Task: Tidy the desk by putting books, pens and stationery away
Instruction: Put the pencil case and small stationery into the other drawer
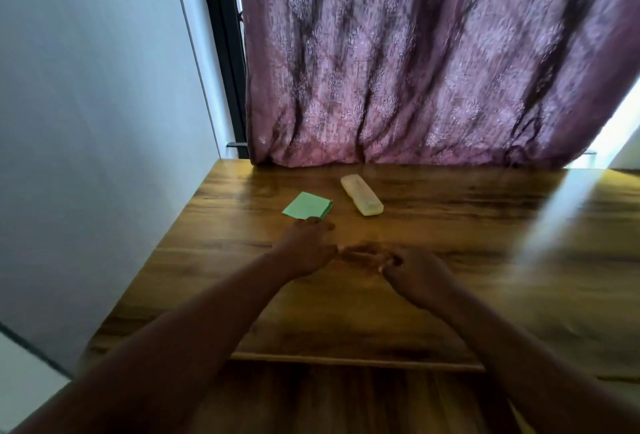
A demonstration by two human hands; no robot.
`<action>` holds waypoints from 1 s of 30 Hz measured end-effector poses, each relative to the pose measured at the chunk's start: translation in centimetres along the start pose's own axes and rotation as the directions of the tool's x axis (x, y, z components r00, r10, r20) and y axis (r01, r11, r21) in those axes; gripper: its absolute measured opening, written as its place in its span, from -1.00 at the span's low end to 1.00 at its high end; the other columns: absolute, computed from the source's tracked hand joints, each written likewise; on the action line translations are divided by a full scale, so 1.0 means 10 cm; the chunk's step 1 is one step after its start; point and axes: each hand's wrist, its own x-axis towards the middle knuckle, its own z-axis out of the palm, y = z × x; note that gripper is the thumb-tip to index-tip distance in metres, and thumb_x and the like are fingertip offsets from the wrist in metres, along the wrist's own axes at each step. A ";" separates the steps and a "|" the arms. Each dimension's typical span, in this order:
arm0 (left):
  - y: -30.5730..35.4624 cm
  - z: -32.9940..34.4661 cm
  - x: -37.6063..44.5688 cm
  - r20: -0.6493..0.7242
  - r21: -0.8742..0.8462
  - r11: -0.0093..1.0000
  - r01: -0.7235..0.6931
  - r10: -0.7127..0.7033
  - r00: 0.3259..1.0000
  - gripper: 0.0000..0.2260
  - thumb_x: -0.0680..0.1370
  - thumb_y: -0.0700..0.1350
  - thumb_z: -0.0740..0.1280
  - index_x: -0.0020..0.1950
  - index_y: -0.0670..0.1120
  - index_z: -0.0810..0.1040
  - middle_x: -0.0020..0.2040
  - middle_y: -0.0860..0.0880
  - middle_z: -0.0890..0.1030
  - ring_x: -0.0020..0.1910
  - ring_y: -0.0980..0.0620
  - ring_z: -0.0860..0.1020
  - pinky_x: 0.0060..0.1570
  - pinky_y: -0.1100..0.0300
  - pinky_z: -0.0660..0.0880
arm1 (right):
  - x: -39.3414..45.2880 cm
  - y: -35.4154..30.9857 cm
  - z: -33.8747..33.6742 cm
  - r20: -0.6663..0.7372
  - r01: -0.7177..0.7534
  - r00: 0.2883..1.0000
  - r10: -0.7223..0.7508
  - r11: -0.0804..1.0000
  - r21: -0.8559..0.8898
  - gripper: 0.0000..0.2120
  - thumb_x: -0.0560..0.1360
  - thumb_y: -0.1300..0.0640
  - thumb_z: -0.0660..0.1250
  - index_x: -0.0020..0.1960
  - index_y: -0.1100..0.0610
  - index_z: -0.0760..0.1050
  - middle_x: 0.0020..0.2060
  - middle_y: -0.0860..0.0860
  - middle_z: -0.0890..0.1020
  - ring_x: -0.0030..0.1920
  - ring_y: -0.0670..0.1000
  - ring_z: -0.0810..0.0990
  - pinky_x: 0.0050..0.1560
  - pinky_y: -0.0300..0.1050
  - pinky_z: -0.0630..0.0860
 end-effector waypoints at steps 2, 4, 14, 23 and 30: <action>-0.15 -0.01 0.40 0.033 0.125 0.987 0.101 -0.106 0.994 -0.34 0.53 0.24 0.22 0.54 0.00 0.11 0.56 -0.09 0.11 0.52 -0.16 0.09 0.46 -0.10 0.15 | 0.62 -0.06 -0.02 -0.115 0.012 0.993 -0.022 0.996 -0.087 -0.69 0.48 0.00 0.26 0.19 0.03 0.52 0.11 0.08 0.60 0.07 0.09 0.56 0.00 -0.09 0.47; -0.27 0.03 0.71 0.059 0.166 0.974 0.153 -0.164 0.985 -0.22 0.51 0.30 0.20 0.57 -0.01 -0.05 0.59 -0.08 -0.05 0.55 -0.15 -0.07 0.46 -0.14 0.02 | 1.17 -0.04 0.05 -0.178 0.001 0.984 -0.030 0.987 -0.159 -0.50 0.48 -0.03 0.26 0.39 0.05 0.35 0.29 0.17 0.48 0.23 0.18 0.48 0.18 0.01 0.44; -0.66 0.62 1.13 0.000 0.095 0.954 0.284 -0.285 0.959 -0.28 0.54 0.37 -0.10 0.57 -0.01 -0.13 0.59 -0.08 -0.13 0.55 -0.14 -0.16 0.49 -0.13 -0.20 | 1.89 0.21 0.61 -0.213 -0.114 0.974 0.075 0.978 -0.177 -0.43 0.56 -0.06 0.18 0.51 0.00 0.10 0.45 0.26 0.20 0.34 0.29 0.32 0.29 0.12 0.31; -0.49 0.58 0.54 -0.002 0.153 0.965 0.215 -0.217 0.976 -0.08 0.32 0.58 -0.01 0.52 0.06 0.09 0.51 -0.10 0.15 0.44 -0.26 0.13 0.41 -0.19 0.09 | 1.25 0.33 0.71 -0.457 -0.073 0.890 0.011 0.990 -0.119 -0.59 0.54 -0.13 0.15 0.31 0.02 0.37 0.22 0.22 0.45 0.15 0.21 0.48 0.05 0.04 0.47; -0.31 0.61 -0.60 0.121 0.223 0.975 0.001 -0.028 0.992 0.07 0.15 0.64 0.08 0.49 0.01 0.13 0.48 -0.14 0.17 0.46 -0.20 0.09 0.44 -0.14 0.07 | 0.12 0.44 0.69 -0.356 -0.157 0.927 0.117 0.984 -0.085 -0.59 0.50 -0.14 0.24 0.30 -0.05 0.35 0.25 0.20 0.42 0.16 0.22 0.45 0.05 0.01 0.46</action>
